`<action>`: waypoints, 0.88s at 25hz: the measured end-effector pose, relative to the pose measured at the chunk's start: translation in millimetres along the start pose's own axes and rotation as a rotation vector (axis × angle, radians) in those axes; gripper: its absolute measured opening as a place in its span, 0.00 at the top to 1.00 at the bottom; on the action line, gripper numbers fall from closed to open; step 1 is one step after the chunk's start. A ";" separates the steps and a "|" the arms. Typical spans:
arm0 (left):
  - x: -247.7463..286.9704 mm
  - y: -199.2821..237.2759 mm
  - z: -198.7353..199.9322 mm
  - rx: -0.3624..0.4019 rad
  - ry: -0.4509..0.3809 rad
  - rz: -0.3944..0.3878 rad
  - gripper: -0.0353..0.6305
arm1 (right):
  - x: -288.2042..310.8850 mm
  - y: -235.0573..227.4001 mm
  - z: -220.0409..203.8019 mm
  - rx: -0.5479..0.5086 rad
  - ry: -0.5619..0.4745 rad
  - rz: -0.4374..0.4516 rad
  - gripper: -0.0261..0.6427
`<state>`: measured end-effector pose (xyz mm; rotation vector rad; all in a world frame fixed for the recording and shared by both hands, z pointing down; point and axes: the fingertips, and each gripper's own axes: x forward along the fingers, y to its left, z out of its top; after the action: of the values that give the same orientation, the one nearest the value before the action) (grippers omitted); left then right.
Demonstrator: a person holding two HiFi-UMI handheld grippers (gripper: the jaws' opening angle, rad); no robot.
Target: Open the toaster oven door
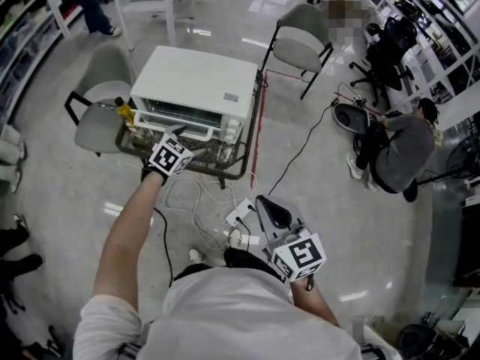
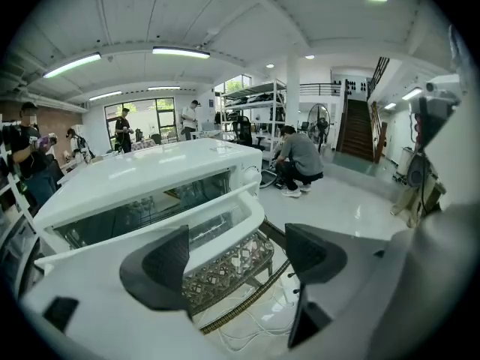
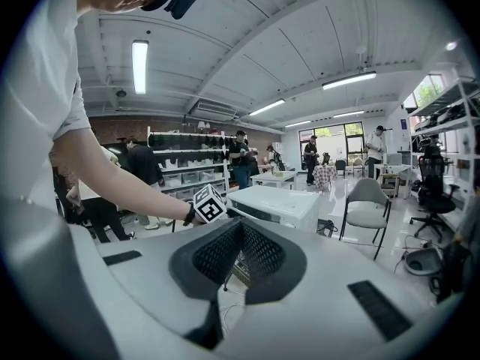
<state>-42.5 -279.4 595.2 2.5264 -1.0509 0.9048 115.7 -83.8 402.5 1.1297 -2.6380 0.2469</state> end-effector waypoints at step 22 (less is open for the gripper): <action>-12.0 -26.2 -34.5 0.022 -0.039 -0.014 0.35 | -12.2 37.6 -22.2 0.032 0.024 -0.077 0.93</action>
<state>-45.9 -238.8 614.3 2.5755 -1.0392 0.8715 100.1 -44.1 417.9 1.2271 -2.5725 0.2860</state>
